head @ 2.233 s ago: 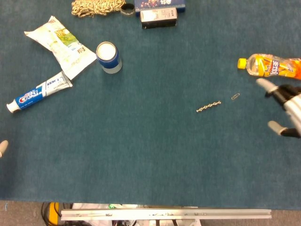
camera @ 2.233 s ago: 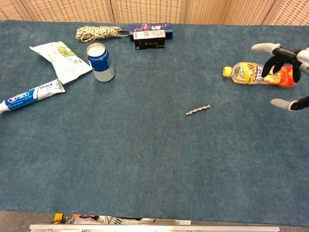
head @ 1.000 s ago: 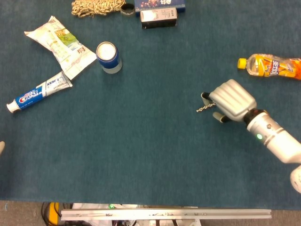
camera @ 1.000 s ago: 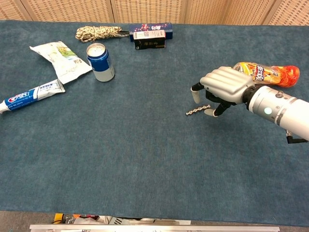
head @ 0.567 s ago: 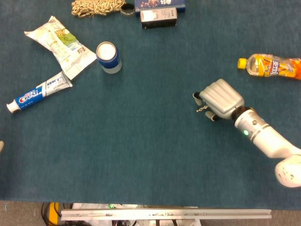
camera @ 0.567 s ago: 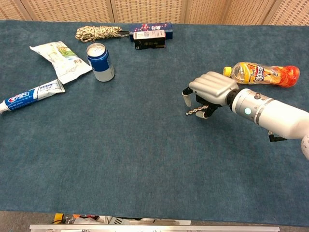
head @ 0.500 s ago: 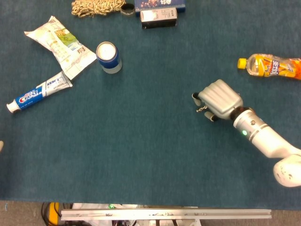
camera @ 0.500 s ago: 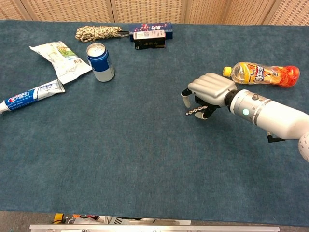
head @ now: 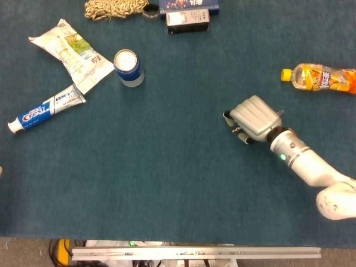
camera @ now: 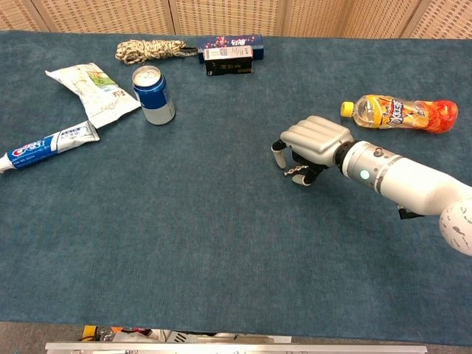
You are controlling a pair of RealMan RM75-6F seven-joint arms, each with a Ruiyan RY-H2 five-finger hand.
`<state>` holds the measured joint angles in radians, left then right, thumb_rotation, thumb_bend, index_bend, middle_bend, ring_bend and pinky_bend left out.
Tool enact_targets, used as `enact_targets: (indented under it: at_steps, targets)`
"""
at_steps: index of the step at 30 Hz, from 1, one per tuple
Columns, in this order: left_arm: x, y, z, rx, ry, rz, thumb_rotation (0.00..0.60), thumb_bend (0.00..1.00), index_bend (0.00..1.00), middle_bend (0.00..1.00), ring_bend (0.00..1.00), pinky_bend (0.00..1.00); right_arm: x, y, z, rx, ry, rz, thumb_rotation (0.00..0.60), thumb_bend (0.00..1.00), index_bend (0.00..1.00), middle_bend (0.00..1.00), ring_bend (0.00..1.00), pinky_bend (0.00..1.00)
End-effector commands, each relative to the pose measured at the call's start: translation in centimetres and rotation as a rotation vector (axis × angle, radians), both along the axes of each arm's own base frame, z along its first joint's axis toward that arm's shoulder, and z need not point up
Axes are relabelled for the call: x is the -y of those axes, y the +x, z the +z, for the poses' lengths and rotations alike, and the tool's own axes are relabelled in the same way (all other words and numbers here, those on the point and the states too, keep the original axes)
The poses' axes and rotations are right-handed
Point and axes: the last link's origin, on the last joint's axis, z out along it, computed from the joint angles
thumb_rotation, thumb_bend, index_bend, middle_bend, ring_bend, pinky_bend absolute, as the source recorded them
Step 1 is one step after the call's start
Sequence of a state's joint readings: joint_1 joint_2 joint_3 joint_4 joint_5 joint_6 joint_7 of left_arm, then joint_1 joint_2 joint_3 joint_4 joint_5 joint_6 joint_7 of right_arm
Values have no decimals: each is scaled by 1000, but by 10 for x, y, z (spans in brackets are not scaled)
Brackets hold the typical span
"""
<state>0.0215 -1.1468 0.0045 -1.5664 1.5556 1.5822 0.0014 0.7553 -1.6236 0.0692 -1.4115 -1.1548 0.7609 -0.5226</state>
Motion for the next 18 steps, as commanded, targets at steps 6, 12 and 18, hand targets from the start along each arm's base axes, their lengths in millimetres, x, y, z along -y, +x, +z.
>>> enact_targets:
  at_steps: [6, 12, 18]
  targets:
    - [0, -2, 0, 2, 2, 7, 600, 175, 0, 0, 0, 0, 2, 1, -5, -4, 4, -4, 600, 245, 535, 965, 1000, 1000]
    - [0, -3, 1, 3, 5, 6, 600, 175, 0, 0, 0, 0, 2, 0, -5, -9, 2, -5, 600, 246, 547, 966, 1000, 1000]
    - [0, -2, 0, 4, 5, 5, 600, 175, 0, 0, 0, 0, 3, 0, -5, -12, 0, -10, 600, 247, 548, 967, 1000, 1000]
